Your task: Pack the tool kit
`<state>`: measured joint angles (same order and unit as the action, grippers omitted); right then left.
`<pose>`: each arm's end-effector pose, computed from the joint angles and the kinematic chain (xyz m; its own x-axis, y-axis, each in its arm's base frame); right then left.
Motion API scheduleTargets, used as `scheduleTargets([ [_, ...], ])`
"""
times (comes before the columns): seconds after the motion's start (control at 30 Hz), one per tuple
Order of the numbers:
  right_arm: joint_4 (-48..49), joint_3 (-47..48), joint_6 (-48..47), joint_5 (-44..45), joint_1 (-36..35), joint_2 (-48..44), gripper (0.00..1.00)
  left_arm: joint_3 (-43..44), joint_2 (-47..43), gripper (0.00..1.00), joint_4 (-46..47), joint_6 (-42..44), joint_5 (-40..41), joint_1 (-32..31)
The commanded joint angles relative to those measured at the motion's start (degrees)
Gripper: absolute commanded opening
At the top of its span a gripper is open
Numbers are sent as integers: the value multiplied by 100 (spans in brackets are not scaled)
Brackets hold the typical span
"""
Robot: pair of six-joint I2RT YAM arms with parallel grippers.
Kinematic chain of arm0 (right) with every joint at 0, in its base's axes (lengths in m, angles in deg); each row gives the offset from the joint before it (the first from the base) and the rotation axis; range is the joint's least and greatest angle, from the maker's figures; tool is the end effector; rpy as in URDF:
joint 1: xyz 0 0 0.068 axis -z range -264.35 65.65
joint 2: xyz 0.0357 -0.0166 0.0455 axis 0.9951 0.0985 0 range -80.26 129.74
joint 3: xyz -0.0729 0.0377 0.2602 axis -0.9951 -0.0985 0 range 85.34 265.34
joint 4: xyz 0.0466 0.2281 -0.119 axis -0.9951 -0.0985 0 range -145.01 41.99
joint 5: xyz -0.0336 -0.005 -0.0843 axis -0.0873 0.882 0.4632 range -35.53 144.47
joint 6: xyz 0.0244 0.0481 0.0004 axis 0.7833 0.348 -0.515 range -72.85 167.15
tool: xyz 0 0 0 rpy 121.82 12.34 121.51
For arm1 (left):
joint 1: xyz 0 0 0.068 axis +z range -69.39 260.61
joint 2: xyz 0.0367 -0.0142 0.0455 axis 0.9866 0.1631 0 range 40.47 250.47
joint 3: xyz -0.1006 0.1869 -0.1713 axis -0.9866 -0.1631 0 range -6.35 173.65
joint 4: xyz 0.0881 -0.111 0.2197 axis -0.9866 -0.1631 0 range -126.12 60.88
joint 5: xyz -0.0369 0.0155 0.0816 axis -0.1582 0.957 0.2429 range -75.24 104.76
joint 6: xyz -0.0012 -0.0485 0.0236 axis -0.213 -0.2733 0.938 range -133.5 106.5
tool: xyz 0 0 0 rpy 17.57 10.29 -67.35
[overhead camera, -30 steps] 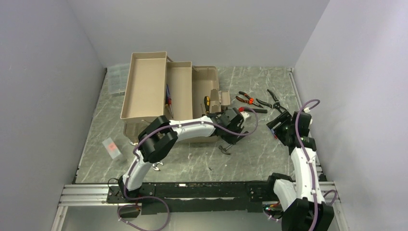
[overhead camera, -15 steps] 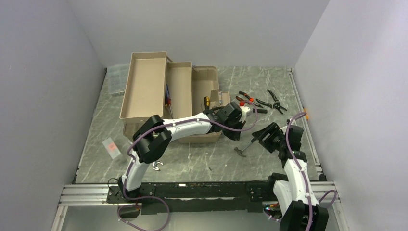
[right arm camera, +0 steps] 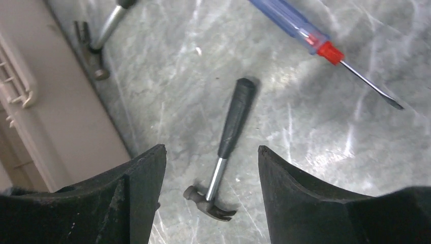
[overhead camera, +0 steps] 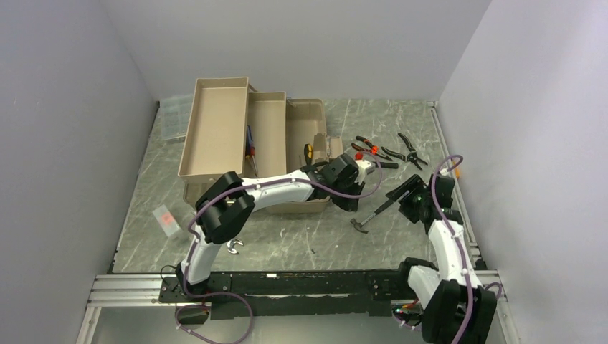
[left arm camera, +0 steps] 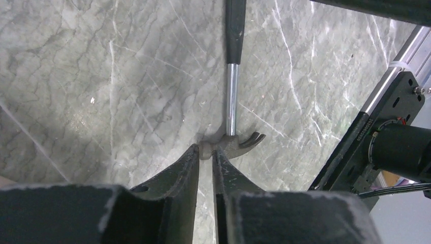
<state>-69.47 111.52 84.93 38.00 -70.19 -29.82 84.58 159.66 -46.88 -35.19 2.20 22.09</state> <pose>0.1725 -0.0331 0.1936 -0.5226 0.7377 -0.4274 0.4590 0.6659 0.5881 0.2380 -0.4035 0.2025 -0.6860 0.4295 -0.5873 0.7079 0.5807 -0.4021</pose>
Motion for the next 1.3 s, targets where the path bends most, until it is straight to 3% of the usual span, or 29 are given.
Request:
scheduleTargets([
  [0.0,-667,424,215,659,-67,433,68,-660,-858,24,560,139,242,-82],
  [0.2,-971,807,679,1504,-861,870,67,-1431,-1839,32,953,457,878,-366],
  [0.5,-1182,1484,1146,2482,-1753,2128,58,-1882,-2423,41,1161,699,973,-504],
  [1.0,-1205,1745,1565,3274,-2395,3291,45,-2073,-2935,50,1105,790,1201,-498],
  [1.03,-1165,1730,1572,3327,-2418,3314,42,-2079,-2944,50,1111,803,1209,-494],
  [1.2,-984,1646,1514,3225,-2458,3174,0,-2041,-2914,52,1078,829,1238,-498],
  [1.27,-934,1618,1449,3147,-2476,2931,0,-2006,-2837,54,1088,833,1234,-487],
])
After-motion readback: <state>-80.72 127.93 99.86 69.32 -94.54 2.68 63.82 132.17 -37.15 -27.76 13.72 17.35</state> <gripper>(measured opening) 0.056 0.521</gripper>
